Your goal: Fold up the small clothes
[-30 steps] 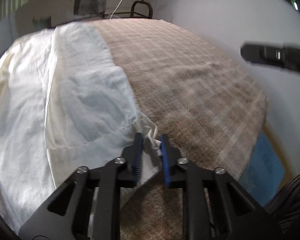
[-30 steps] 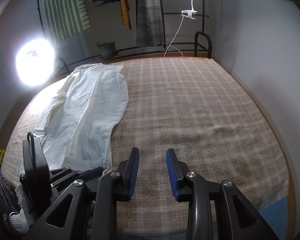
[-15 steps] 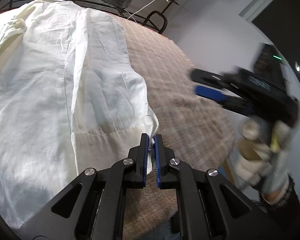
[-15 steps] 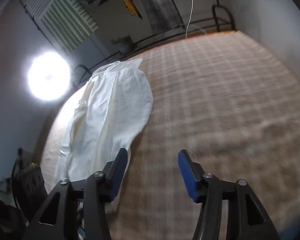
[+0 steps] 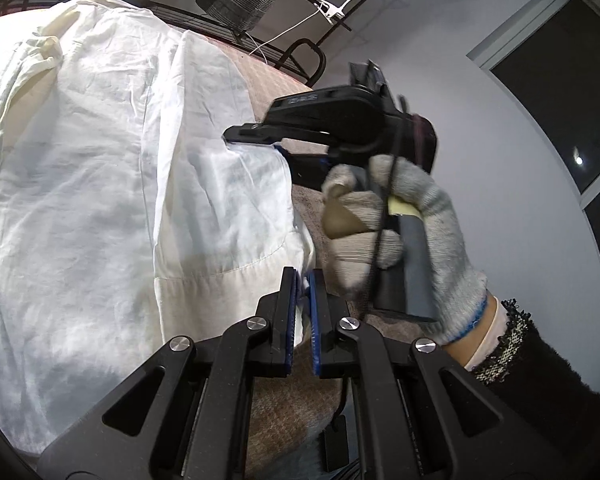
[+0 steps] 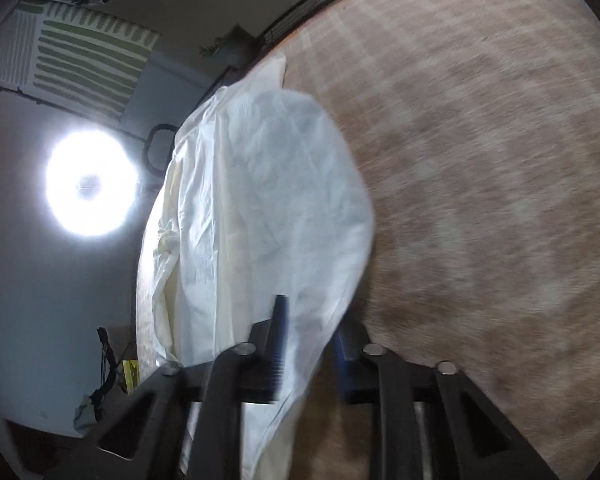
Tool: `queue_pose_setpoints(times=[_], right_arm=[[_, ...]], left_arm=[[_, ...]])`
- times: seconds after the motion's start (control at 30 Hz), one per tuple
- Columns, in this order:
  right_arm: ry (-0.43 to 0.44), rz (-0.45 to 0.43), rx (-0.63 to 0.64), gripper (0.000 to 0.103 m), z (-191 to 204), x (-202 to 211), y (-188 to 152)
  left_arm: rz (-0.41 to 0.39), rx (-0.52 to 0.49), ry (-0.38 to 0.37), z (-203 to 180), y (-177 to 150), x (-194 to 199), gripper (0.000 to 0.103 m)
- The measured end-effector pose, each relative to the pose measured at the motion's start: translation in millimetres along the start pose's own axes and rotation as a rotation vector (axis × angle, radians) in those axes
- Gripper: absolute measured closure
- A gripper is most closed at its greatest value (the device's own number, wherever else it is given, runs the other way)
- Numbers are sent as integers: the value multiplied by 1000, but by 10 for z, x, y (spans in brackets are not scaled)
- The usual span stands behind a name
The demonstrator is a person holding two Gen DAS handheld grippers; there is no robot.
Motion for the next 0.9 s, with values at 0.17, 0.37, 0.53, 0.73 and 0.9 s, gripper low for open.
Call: queue_pose_setpoints(times=[0.17, 0.37, 0.53, 0.73, 0.9], right_arm=[[-236, -79, 141, 103, 378, 58, 47], [-409, -159, 321, 103, 900, 154, -40], [-501, -187, 495, 103, 1461, 32, -246], [-581, -176, 721, 103, 2059, -424, -599], [-636, -151, 807, 103, 2205, -719, -774]], left_arm=[[-6, 29, -31, 125, 16, 149, 99], [-16, 65, -57, 314, -33, 388, 101], [-60, 123, -49, 539, -82, 675, 101], [-99, 185, -11, 818, -173, 986, 101], [-112, 211, 15, 966, -232, 1104, 101]])
Point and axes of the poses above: each gripper's, at about its wrist camera, not at the fingertips, and x roughly against the way its jaws point, z to its left, y to its top, the point moved 7 cm from there along -x, roughly the way its jaws point, and after that the axes turned 11 degrees about -y, right-handed, at the moved point
